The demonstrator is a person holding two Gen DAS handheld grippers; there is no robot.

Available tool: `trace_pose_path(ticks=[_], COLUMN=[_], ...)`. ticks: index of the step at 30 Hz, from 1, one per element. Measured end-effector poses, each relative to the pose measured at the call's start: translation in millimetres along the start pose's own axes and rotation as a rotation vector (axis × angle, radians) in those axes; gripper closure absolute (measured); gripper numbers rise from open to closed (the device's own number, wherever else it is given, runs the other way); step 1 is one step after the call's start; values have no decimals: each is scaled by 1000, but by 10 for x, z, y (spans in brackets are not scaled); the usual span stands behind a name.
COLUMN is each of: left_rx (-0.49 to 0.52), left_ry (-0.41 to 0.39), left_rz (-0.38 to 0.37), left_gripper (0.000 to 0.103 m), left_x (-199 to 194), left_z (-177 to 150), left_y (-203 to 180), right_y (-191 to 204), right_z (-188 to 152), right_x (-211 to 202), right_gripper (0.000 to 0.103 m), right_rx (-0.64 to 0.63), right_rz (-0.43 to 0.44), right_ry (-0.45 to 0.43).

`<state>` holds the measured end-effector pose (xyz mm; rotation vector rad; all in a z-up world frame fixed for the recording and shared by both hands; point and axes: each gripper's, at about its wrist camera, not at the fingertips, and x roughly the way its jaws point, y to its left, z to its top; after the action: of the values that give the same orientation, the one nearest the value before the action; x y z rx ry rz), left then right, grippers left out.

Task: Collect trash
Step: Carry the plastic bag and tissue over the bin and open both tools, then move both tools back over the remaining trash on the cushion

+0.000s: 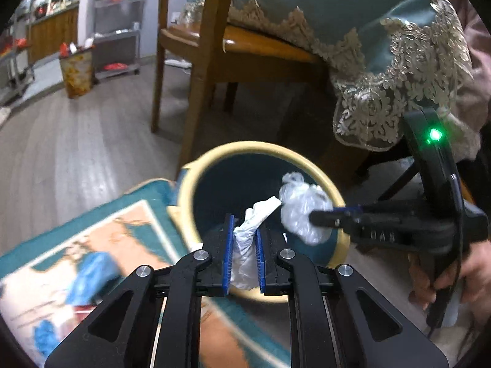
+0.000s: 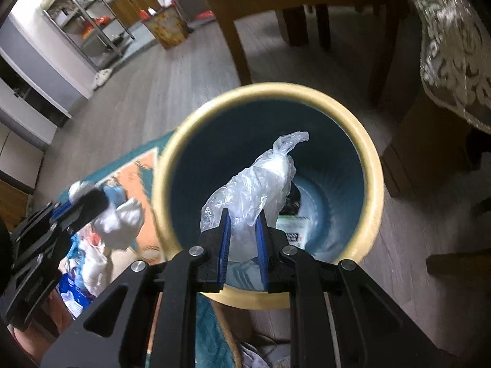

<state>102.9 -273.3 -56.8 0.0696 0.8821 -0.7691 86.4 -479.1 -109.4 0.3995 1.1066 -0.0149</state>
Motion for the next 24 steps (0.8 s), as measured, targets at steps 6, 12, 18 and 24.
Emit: trace_pose_path(ticks=[6,12,18,24], left_rx=[-9,5,23,34], left_ry=[24,-1,-21,-50], left_rz=[0,32,63,123], left_gripper=[75,40,40,39], left_x=[230,120,-119,-525], left_z=[10,32,47,2], left_y=[6,22,31,76], right_y=[-124,-151,-12,189], right_z=[-74,-65,-46,-39], right_x=[68,110,17,-143], right_gripper=[85,75,64,56], right_rx=[-6,-2,-26,-64], right_rz=[-34,-58,-57,-69], right_ry=[28,44,22,-21])
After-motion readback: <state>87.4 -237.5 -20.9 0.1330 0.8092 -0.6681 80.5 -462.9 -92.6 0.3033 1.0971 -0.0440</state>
